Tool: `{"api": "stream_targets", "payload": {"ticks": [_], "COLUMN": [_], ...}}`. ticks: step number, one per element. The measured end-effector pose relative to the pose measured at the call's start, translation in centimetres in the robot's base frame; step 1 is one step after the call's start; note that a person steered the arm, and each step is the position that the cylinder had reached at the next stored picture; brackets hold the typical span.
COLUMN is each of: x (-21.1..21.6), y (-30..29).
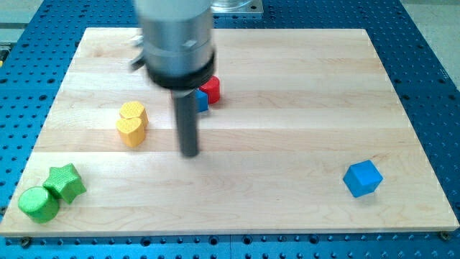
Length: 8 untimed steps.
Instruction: Drag the yellow blocks into the blue triangle
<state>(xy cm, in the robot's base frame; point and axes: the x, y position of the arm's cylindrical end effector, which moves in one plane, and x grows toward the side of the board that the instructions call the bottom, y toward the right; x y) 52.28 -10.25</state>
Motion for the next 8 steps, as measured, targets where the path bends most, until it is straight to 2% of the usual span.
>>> {"api": "stream_targets", "payload": {"ticks": [1,2,3,4,5,6,7,8], "x": [0.3,-4.1,-4.1,-4.0,-4.3,-7.2,-7.6,-7.9], "y": [-10.0,-9.4,-2.8,0.1,-6.8,-7.9,-0.9,-0.1]}}
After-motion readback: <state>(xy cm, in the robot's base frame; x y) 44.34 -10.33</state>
